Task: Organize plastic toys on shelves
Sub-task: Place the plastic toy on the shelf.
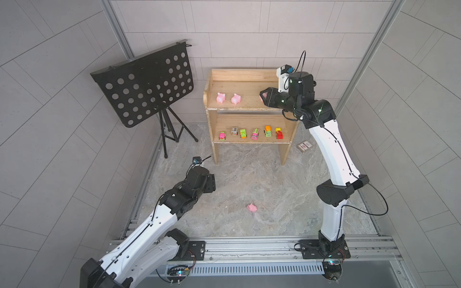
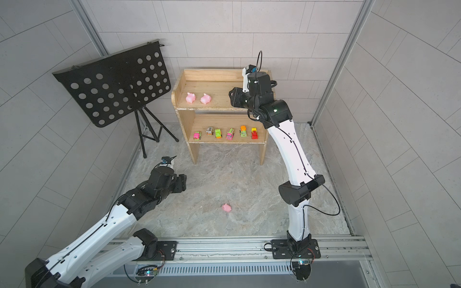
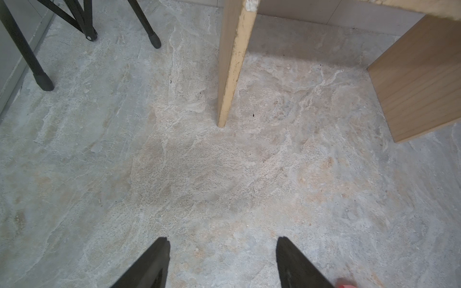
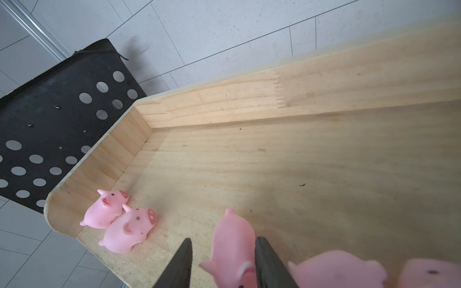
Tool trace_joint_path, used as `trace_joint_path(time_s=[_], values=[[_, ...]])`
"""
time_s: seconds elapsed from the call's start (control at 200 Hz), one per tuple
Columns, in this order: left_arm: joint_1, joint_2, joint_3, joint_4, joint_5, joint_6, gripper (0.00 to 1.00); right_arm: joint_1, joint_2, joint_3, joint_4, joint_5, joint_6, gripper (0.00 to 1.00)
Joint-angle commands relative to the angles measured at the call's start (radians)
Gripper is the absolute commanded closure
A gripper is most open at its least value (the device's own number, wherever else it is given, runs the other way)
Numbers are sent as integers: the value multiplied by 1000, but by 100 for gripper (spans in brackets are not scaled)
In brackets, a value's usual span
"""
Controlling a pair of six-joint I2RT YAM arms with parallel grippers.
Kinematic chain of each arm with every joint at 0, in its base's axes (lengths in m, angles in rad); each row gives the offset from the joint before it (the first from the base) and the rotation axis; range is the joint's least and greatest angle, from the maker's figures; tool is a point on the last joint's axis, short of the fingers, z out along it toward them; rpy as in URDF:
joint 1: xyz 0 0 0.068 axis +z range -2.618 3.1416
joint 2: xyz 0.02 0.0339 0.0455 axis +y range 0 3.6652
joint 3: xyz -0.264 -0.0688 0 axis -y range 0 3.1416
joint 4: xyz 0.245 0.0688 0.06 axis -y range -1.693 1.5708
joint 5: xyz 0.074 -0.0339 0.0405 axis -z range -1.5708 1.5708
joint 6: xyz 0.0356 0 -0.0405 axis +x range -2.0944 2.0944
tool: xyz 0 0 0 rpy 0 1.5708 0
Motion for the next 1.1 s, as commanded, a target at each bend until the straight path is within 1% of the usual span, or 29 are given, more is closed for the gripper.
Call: trace_joint_path(time_s=[0.0,0.3,0.46,0.53,0.695,0.755,0.82,0.875,1.041,1.096], values=[[5,0,-5,4,2,2,27,-6,6,21,31,-29,5,54],[5,0,-5,4,12,1,27,-7,-3,56,45,-36,-33,53],[5,11,-7,8,45,3,27,-8,-26,56,38,-33,-59,53],[4,26,-4,21,101,17,27,-9,-40,56,26,-35,-78,53],[1,105,7,72,341,54,27,-7,-93,36,-17,-93,-146,53],[-8,150,14,87,399,60,27,-8,-121,0,-19,-111,-170,52],[-32,195,21,99,432,71,27,-7,-150,-41,-19,-130,-197,52],[-63,231,31,104,437,79,27,-5,-177,-72,-17,-139,-214,52],[-183,327,58,135,431,102,27,-6,-264,-182,-29,-163,-265,52],[-222,360,64,149,419,105,28,-5,-308,-250,-32,-170,-283,52]])
